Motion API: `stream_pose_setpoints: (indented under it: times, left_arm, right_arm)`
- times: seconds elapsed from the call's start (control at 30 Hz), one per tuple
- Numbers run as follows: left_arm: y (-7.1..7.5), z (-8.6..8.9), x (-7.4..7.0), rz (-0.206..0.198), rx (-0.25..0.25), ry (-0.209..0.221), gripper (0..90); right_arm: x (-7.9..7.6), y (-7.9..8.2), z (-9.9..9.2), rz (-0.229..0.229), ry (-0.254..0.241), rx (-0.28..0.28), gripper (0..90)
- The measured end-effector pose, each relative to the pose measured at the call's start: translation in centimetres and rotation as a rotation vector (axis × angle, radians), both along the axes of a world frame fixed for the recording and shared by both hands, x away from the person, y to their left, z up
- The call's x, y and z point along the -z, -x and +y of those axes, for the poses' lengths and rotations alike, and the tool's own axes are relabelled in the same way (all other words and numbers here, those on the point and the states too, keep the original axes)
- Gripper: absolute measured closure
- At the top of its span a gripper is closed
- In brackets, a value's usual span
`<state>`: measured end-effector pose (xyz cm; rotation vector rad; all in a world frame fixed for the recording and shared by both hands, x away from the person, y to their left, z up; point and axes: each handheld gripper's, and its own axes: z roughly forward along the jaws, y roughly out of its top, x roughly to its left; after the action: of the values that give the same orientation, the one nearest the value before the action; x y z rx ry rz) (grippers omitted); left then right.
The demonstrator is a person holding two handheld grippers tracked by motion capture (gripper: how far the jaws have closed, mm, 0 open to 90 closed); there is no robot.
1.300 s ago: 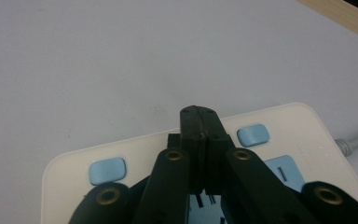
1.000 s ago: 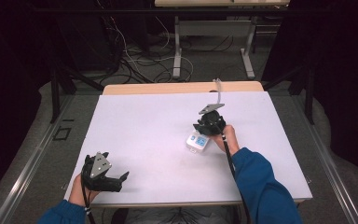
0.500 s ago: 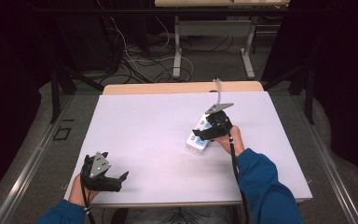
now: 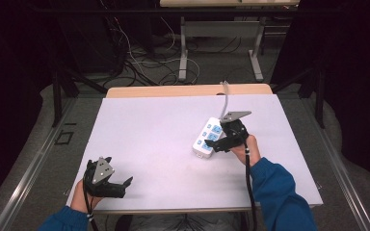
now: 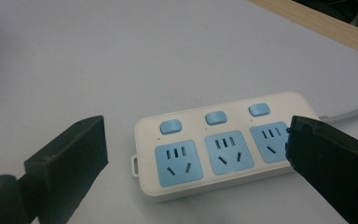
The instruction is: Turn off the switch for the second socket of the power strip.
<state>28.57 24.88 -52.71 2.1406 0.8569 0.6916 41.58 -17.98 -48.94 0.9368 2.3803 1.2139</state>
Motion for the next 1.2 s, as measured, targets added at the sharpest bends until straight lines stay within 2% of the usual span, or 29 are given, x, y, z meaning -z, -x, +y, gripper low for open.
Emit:
stream_pose_setpoints:
  times: [0.1,0.47,0.63,0.8,1.2]
  left_arm:
    - [0.0,0.0,0.0,-0.001,-0.001,0.002,0.3]
    - [0.0,0.0,0.0,0.000,-0.001,0.001,0.3]
    - [0.0,0.0,0.0,-0.001,0.000,-0.003,0.3]
    - [0.0,-0.1,0.1,0.003,0.000,0.003,0.3]
    - [-0.1,-0.1,0.1,0.004,-0.004,0.003,0.3]
  right_arm:
    - [-0.1,0.7,-0.6,0.013,0.010,-0.002,2.9]
    - [0.5,3.4,-2.1,-0.006,0.020,0.010,0.2]
    - [0.7,4.6,-3.3,-0.004,0.024,0.025,0.2]
    - [1.0,5.8,-4.6,-0.025,0.015,0.054,0.2]
    - [1.8,8.0,-7.3,-0.021,0.021,0.101,0.2]
